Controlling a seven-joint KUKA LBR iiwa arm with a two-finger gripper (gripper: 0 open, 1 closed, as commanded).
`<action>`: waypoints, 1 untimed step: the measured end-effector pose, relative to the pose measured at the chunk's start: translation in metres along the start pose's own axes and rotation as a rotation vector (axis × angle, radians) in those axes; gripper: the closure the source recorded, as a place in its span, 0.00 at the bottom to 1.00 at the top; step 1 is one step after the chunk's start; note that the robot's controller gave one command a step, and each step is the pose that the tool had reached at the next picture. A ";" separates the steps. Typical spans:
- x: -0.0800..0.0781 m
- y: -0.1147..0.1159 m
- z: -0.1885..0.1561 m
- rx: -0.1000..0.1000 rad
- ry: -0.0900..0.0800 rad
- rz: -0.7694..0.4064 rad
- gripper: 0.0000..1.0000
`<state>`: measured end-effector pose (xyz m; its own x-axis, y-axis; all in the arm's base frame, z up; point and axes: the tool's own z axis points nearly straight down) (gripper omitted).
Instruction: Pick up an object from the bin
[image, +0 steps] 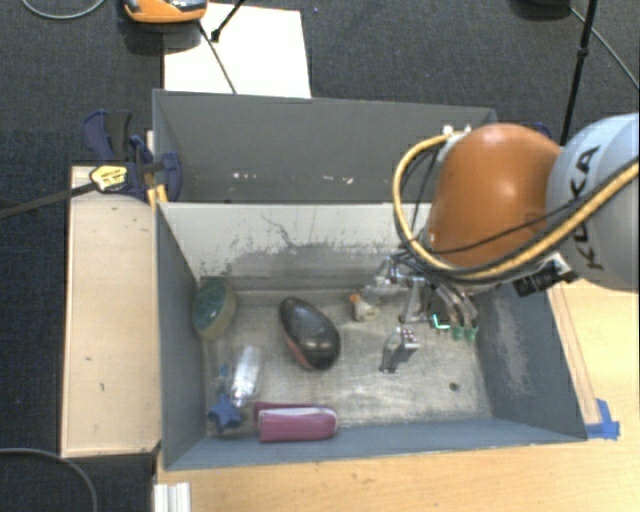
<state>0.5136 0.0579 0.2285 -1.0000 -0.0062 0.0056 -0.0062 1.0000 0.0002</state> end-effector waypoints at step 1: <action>-0.077 0.075 0.155 -0.003 -0.009 0.006 0.00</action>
Offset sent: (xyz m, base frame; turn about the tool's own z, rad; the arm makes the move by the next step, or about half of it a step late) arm 0.0739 0.0733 -0.1542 0.0099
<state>0.5889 0.1337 0.0732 -1.0000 -0.0004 -0.0031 -0.0004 1.0000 0.0034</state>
